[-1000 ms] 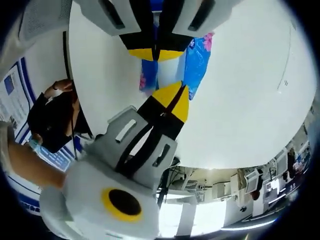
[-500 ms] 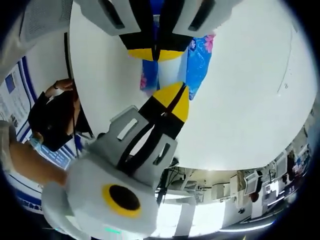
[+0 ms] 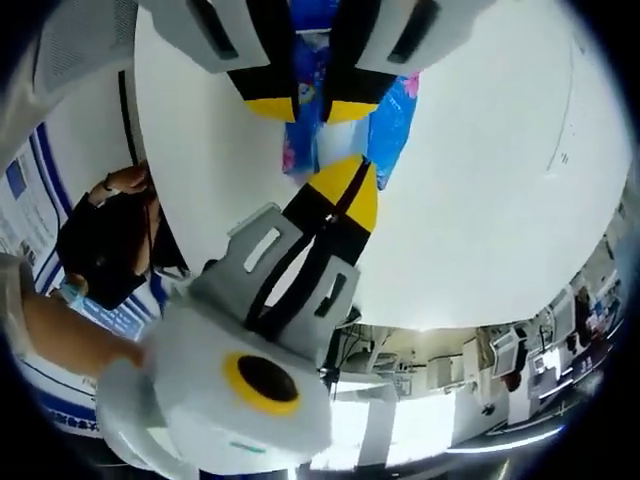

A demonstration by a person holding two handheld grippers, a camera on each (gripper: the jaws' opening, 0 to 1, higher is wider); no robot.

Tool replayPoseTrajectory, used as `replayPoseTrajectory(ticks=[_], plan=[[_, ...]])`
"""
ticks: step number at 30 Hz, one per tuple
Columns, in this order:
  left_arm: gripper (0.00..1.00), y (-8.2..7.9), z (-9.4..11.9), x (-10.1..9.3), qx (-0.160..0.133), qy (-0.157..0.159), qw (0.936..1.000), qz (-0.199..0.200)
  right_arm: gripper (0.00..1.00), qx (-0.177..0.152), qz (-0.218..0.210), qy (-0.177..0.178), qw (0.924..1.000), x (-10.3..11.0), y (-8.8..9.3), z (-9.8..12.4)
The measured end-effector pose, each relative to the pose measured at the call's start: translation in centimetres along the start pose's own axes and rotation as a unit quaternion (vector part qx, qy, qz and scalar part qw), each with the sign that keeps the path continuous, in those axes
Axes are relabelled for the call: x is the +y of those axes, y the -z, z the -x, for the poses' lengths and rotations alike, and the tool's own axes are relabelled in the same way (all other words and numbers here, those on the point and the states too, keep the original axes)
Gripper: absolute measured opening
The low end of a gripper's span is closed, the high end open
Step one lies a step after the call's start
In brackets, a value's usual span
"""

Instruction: Operate the shoe box by opening the lid, removing the specified soft item, and placing it in the target area until the item is outside and the box remains undamaged.

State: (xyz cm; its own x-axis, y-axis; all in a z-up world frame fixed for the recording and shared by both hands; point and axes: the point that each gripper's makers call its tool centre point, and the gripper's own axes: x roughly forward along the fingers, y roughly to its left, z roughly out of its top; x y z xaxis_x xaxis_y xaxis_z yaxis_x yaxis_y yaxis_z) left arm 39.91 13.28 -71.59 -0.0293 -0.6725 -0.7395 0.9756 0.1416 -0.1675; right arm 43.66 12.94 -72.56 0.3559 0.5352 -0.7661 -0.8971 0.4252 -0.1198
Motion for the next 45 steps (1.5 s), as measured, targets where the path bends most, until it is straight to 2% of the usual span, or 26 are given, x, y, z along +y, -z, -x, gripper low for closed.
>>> replayPoseTrajectory(ticks=[4,7,12,20,23,25,32,37,40,45], plan=[[0.15,-0.3,0.7,0.2,-0.008,-0.008,0.9999,-0.008,0.05,-0.004,-0.006,0.001,1.0000,0.1,-0.4,0.6],[0.16,-0.4,1.4,0.2,-0.012,-0.013,0.9998,-0.011,0.06,-0.025,-0.042,0.002,0.9988,0.3,-1.4,1.3],[0.20,-0.4,3.0,0.0,-0.020,-0.019,0.9996,-0.010,0.12,-0.041,-0.057,0.005,0.9975,0.7,-2.7,2.6],[0.29,0.4,5.4,-0.6,-0.034,-0.033,0.9989,0.005,0.20,-0.039,-0.055,0.009,0.9977,1.8,-4.1,4.0],[0.35,0.7,6.5,-1.0,-0.036,-0.037,0.9986,0.011,0.24,-0.038,-0.047,0.007,0.9981,2.5,-4.8,4.5],[0.39,1.1,7.5,-1.0,-0.040,-0.046,0.9980,0.016,0.25,-0.050,-0.047,-0.001,0.9976,3.1,-5.7,4.8],[0.48,2.6,11.5,-0.7,-0.061,-0.076,0.9944,0.039,0.33,-0.056,-0.038,-0.022,0.9975,5.1,-8.0,5.1],[0.52,3.6,14.8,-0.5,-0.092,-0.104,0.9875,0.075,0.41,-0.060,-0.022,-0.032,0.9974,6.0,-9.6,5.1],[0.54,4.6,16.0,-0.6,-0.093,-0.113,0.9860,0.080,0.47,-0.057,-0.017,-0.033,0.9977,6.4,-10.4,5.0],[0.58,7.0,18.6,-0.5,-0.090,-0.136,0.9824,0.090,0.48,-0.058,0.005,-0.042,0.9974,7.5,-12.2,5.0]])
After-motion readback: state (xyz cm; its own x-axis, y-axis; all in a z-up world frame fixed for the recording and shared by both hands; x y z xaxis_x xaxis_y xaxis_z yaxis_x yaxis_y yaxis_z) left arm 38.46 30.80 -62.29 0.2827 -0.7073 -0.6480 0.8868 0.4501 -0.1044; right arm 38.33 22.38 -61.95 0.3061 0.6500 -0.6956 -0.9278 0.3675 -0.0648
